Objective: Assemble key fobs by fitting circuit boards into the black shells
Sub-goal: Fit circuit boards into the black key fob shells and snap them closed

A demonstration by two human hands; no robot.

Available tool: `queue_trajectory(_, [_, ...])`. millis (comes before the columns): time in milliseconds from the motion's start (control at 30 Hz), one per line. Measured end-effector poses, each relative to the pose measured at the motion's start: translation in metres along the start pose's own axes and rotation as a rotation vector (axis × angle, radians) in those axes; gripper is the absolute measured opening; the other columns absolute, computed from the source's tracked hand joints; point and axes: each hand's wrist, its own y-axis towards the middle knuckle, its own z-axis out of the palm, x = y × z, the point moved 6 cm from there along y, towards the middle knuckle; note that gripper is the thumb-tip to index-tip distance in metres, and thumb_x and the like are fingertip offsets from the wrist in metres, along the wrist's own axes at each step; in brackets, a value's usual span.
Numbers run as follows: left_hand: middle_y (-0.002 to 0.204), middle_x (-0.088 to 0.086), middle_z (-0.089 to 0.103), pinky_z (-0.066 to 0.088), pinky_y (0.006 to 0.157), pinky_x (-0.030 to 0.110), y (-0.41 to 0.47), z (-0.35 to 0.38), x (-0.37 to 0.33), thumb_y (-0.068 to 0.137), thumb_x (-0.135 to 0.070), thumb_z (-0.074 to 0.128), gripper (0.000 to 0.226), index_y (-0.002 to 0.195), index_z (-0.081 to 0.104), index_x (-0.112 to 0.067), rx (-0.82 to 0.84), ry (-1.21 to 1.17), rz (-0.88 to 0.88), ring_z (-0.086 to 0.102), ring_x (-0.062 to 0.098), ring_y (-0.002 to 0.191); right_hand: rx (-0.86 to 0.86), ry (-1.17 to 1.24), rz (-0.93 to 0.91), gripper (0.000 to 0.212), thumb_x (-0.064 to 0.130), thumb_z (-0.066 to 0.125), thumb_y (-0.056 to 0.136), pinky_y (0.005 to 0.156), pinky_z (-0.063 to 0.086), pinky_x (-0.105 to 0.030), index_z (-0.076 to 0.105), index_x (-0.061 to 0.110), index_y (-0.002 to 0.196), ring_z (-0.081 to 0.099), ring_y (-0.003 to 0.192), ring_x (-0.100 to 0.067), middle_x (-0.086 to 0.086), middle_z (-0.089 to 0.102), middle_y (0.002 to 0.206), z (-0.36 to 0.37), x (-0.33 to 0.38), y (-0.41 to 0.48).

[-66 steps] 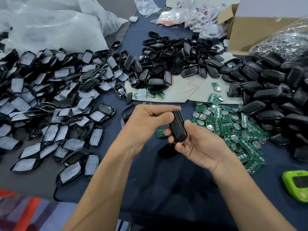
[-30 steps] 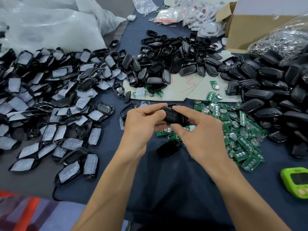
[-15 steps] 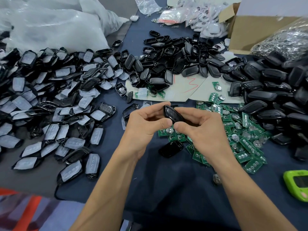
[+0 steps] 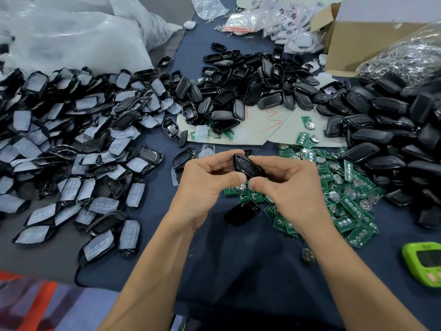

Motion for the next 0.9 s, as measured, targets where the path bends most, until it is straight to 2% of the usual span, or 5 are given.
queue_trajectory(367, [0.105,0.012,0.08,0.059,0.085,0.03,0.001,0.001,0.006,0.078,0.015,0.078,0.046,0.116,0.076,-0.011,0.002,0.118,-0.021,0.074,0.021,0.095,-0.021,-0.001,-0.005,0.052,-0.009,0.08,0.077,0.092,0.06,-0.032,0.077,0.038,0.099,0.076,0.097,-0.007,0.015,0.08,0.099,0.004,-0.006,-0.006])
queue_trajectory(633, [0.096,0.005,0.081,0.06,0.078,0.027,0.0,0.003,-0.006,0.087,-0.013,0.075,0.023,0.106,0.081,-0.025,-0.071,0.21,-0.013,0.073,0.017,0.083,-0.113,-0.383,-0.152,0.058,0.013,0.08,0.08,0.086,0.042,0.001,0.062,0.056,0.113,0.063,0.089,0.021,0.057,0.057,0.089,0.011,0.014,-0.017])
queue_trajectory(700, [0.088,0.005,0.081,0.06,0.071,0.027,0.0,0.004,-0.008,0.095,-0.013,0.071,0.02,0.093,0.084,-0.028,-0.149,0.226,-0.02,0.074,0.02,0.078,-0.174,-0.471,-0.294,0.053,0.007,0.078,0.077,0.095,0.042,-0.003,0.07,0.038,0.119,0.064,0.099,0.016,0.048,0.062,0.102,0.016,0.019,-0.022])
queue_trajectory(800, [0.08,0.005,0.08,0.061,0.066,0.024,0.0,0.005,-0.009,0.096,-0.007,0.07,0.027,0.081,0.082,-0.026,-0.236,0.21,-0.038,0.077,0.02,0.077,-0.315,-0.627,-0.488,0.048,-0.01,0.084,0.07,0.1,0.053,-0.033,0.078,0.007,0.114,0.074,0.108,-0.022,-0.004,0.076,0.118,0.019,0.023,-0.029])
queue_trajectory(900, [0.079,0.006,0.079,0.063,0.069,0.029,0.0,0.006,-0.013,0.094,0.002,0.069,0.032,0.078,0.082,-0.022,-0.253,0.17,-0.026,0.077,0.024,0.08,-0.356,-0.624,-0.48,0.047,-0.012,0.083,0.07,0.101,0.052,-0.03,0.079,0.008,0.112,0.074,0.108,-0.019,-0.004,0.076,0.118,0.017,0.023,-0.029])
